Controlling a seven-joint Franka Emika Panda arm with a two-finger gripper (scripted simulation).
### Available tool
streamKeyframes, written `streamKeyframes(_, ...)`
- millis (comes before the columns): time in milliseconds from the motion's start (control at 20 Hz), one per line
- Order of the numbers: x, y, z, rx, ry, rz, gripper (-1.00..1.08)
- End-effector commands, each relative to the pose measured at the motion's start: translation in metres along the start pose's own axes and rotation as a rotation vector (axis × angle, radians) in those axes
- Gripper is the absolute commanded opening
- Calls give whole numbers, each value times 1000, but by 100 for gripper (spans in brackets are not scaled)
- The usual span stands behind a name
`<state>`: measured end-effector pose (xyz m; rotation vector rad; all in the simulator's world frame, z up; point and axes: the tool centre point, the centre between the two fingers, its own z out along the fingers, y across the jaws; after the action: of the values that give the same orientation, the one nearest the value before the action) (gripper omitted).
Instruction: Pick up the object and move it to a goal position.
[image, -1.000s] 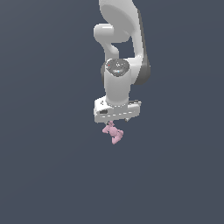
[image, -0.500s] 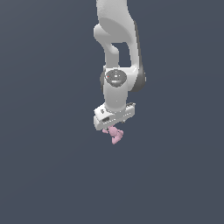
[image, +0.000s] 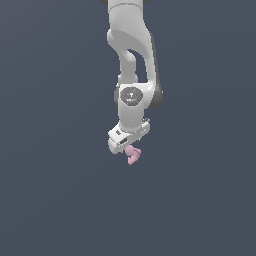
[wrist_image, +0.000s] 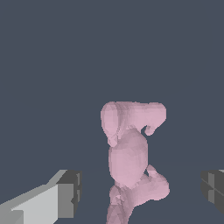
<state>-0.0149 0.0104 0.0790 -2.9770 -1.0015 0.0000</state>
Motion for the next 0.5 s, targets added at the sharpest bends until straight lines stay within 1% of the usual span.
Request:
streamKeyframes(0, -1, 0, 4, -1, 0, -31, 100)
streamKeyframes(200, -2, 0, 7, -1, 0, -54, 100)
streamKeyframes(450, -2, 0, 9, 0, -1, -52, 100)
